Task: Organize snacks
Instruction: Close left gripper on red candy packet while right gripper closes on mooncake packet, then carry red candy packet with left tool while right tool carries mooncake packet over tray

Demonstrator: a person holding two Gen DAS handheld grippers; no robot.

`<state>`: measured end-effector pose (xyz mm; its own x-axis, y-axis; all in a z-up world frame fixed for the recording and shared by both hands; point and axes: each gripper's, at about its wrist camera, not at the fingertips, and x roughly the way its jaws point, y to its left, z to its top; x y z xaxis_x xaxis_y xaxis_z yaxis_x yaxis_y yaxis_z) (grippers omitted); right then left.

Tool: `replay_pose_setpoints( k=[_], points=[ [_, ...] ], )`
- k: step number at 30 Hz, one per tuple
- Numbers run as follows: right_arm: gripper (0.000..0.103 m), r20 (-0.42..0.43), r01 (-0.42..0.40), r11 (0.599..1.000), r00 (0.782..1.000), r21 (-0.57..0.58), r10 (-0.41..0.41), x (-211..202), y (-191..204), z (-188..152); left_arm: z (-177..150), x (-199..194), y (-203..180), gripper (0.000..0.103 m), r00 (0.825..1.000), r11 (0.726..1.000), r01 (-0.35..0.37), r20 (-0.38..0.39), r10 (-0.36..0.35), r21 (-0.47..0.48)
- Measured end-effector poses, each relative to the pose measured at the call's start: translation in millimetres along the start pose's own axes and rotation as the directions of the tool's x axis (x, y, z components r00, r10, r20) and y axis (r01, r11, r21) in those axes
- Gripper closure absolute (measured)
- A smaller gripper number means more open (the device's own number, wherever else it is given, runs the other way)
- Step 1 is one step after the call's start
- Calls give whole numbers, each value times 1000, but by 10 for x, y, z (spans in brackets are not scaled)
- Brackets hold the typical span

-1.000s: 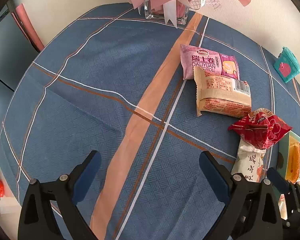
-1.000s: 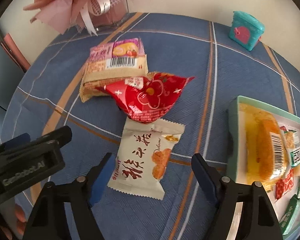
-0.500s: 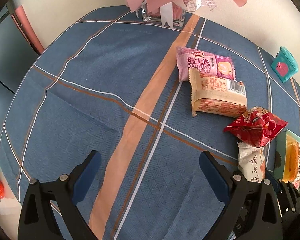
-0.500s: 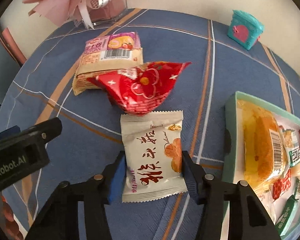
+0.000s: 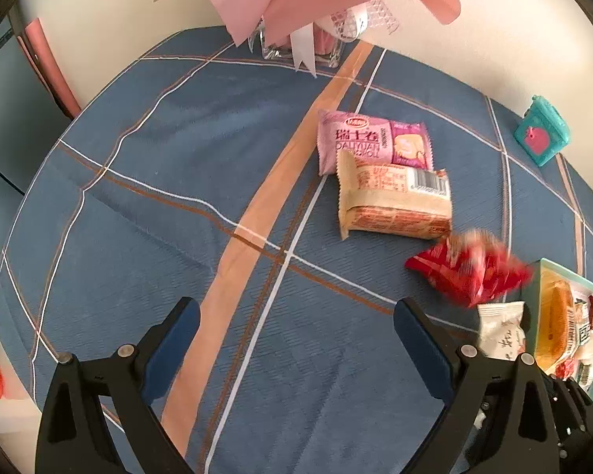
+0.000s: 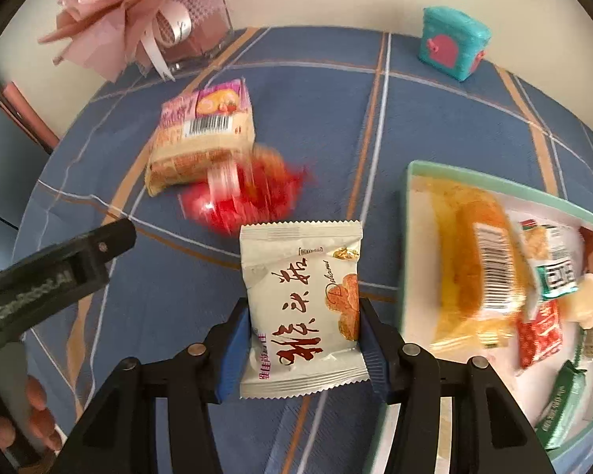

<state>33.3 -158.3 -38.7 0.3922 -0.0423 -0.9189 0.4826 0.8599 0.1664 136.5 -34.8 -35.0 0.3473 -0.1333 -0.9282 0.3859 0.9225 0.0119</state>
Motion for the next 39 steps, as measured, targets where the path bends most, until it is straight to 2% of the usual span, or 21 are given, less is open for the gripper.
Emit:
replay_pose_setpoints(
  k=[7, 10, 17, 22, 24, 26, 27, 30, 34, 37, 38, 39],
  points=[
    [48, 58, -10, 999, 998, 46, 7, -262, -197, 75, 19, -90, -88, 5, 997, 997, 65, 33, -64, -33],
    [48, 77, 9, 998, 997, 67, -14, -370, -330, 57, 34, -100, -158, 5, 996, 996, 87, 40, -85, -37],
    [48, 102, 42, 989, 993, 142, -57, -550, -722, 82, 119, -89, -498, 5, 982, 982, 188, 34, -187, -20],
    [48, 116, 55, 984, 990, 172, -76, -673, -952, 59, 191, -6, -812, 6, 981, 982, 190, 23, -191, 19],
    [48, 118, 57, 980, 990, 189, -80, -687, -1023, 55, 202, 45, -884, 9, 982, 982, 189, 15, -189, 28],
    [48, 120, 56, 977, 989, 204, -82, -719, -1091, 45, 185, 114, -940, 19, 985, 984, 173, -4, -173, 33],
    [48, 121, 55, 976, 989, 209, -82, -732, -1116, 40, 179, 162, -950, 21, 986, 986, 167, -17, -167, 28],
    [48, 122, 50, 974, 989, 220, -78, -735, -1147, 41, 166, 249, -958, 32, 983, 983, 183, -39, -182, 17],
    [48, 121, 41, 973, 990, 227, -70, -739, -1155, 33, 131, 244, -966, 36, 982, 982, 188, -39, -186, 31],
    [48, 123, 37, 972, 990, 232, -67, -758, -1168, 23, 96, 226, -915, 37, 975, 976, 217, -44, -217, 8],
    [48, 124, 37, 971, 990, 235, -68, -762, -1177, 21, 87, 214, -895, 43, 973, 974, 225, -44, -224, 2],
    [48, 124, 36, 970, 990, 239, -68, -769, -1190, 18, 81, 188, -867, 43, 972, 973, 232, -39, -232, -9]
  ],
)
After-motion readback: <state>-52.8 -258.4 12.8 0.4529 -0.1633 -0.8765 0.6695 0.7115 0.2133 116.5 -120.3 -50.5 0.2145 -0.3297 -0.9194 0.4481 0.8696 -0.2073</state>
